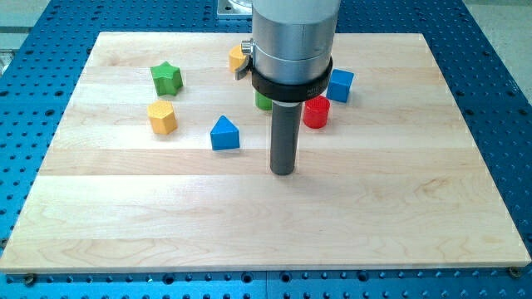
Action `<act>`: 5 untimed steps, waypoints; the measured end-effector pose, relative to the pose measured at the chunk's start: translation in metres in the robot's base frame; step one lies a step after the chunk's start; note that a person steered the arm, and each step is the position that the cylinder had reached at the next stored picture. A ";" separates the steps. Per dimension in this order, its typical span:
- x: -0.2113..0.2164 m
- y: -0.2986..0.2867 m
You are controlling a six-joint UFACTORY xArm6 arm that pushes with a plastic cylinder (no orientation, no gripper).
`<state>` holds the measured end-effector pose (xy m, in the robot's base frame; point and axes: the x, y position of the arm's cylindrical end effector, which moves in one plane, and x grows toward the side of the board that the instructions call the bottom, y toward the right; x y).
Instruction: Move the blue triangle to the bottom left of the green circle
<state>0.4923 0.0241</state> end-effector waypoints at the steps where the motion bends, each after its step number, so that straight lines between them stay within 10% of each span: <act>1: 0.000 0.000; 5: 0.009 -0.178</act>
<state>0.5010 -0.1537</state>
